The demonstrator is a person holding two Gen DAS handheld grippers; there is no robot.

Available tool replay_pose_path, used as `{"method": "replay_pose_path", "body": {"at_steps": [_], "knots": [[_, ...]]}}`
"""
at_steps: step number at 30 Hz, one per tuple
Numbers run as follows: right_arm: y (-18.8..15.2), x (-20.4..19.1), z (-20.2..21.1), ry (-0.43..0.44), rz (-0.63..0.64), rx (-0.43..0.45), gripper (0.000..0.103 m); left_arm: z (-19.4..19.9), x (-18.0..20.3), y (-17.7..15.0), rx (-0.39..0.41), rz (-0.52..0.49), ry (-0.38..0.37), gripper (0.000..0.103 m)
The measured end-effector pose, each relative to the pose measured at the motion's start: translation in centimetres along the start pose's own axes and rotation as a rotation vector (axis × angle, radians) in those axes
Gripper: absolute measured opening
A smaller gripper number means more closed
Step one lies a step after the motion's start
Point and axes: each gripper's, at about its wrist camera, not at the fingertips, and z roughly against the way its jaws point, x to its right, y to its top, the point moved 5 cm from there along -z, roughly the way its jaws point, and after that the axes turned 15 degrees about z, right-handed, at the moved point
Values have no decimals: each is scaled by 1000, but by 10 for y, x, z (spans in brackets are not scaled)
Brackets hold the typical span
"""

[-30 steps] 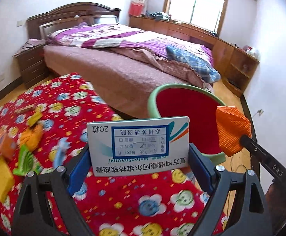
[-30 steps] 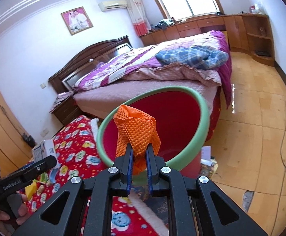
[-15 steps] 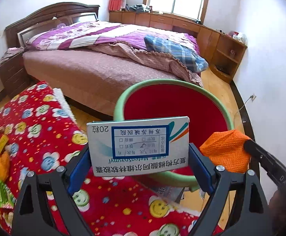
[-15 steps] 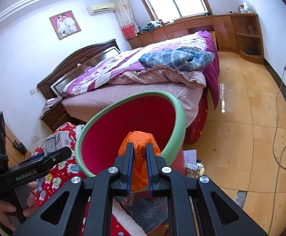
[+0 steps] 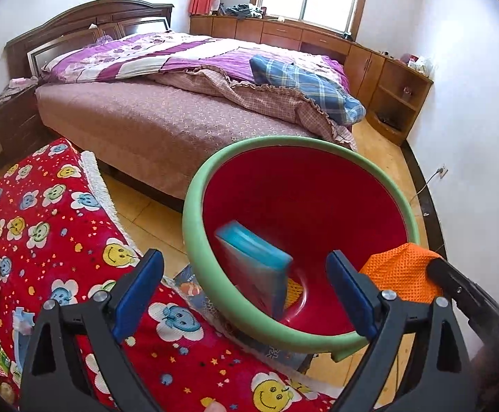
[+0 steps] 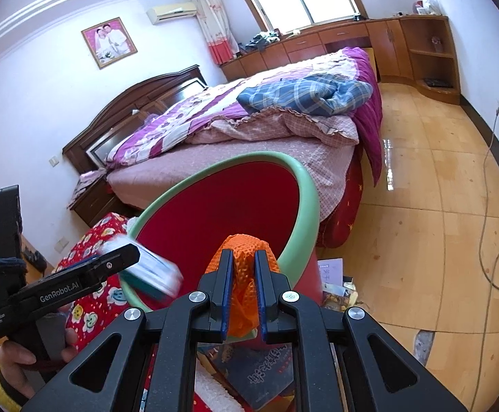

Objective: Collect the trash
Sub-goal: 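Open the left tool dropping the box while the right tool drops the orange bag, then move both open tools back over the remaining items on the bedspread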

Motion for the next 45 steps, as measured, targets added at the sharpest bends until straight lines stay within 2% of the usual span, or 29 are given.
{"method": "replay_pose_path", "body": {"at_steps": [9, 13, 15, 18, 21, 25, 31, 39, 45], "knots": [[8, -9, -14, 16, 39, 3, 13, 15, -14, -2, -8, 35, 21, 94], [10, -15, -27, 34, 54, -22, 14, 30, -26, -3, 12, 66, 37, 94], [11, -16, -32, 41, 54, -31, 17, 40, -33, -3, 24, 83, 41, 94], [13, -21, -36, 54, 52, -42, 28, 52, -43, -3, 36, 105, 48, 94], [14, -28, -36, 68, 58, -44, 33, 62, -54, -5, 41, 129, 58, 94], [13, -40, -33, 92, 70, -40, 49, 74, -68, -10, 46, 156, 71, 94], [13, -53, -24, 106, 79, -29, 61, 93, -85, -19, 68, 176, 96, 94], [10, -79, -11, 156, 95, -19, 73, 119, -109, -31, 92, 217, 128, 94], [5, -100, -4, 196, 111, -22, 75, 137, -128, -39, 112, 246, 147, 94]]}}
